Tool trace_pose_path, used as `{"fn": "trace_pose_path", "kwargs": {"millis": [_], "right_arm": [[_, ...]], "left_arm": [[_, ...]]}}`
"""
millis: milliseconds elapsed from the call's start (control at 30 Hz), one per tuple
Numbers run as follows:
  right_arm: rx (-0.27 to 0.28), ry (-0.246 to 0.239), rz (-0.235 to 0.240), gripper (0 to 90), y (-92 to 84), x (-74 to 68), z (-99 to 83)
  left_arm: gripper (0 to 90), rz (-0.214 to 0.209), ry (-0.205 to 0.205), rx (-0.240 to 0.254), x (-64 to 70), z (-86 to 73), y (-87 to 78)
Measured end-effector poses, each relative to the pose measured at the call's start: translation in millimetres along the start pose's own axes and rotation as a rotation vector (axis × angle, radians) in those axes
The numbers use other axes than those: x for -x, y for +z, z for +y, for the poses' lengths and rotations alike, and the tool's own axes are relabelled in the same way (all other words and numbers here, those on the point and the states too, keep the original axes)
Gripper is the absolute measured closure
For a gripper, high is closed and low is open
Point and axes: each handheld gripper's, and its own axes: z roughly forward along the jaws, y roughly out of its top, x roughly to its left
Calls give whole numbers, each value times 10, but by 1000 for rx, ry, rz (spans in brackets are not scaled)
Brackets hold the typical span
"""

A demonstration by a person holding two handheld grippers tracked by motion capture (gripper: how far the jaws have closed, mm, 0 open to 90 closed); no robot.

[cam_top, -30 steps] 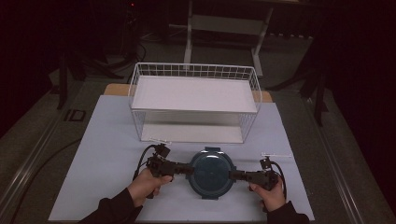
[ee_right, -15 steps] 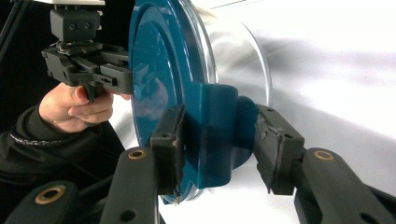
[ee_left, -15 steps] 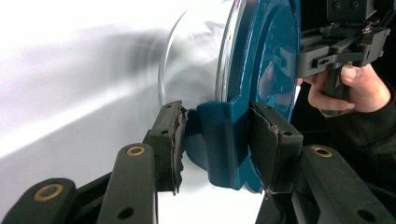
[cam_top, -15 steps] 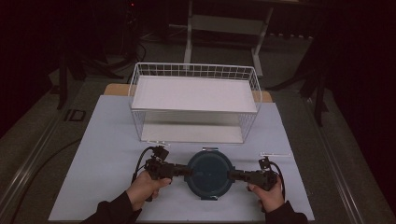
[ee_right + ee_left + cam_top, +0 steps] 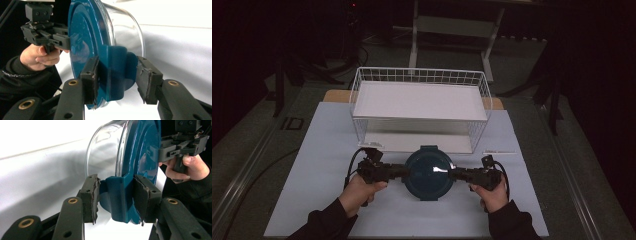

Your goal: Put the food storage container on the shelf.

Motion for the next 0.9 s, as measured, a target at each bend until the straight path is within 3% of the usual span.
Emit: {"fn": "trace_pose_path", "kwargs": {"millis": [267, 567, 700, 900], "right_arm": [[15, -56, -6, 554, 85, 50, 228], [34, -79, -1, 555, 189, 166, 403], [54, -98, -8, 555, 229, 206, 488], [65, -89, -10, 554, 299, 304, 534]], "left_arm": [[567, 15, 5, 34, -103, 99, -16], [566, 36, 34, 69, -242, 249, -3], [566, 34, 26, 88, -327, 303, 19], [566, 46, 16, 90, -421, 355, 61]]}}
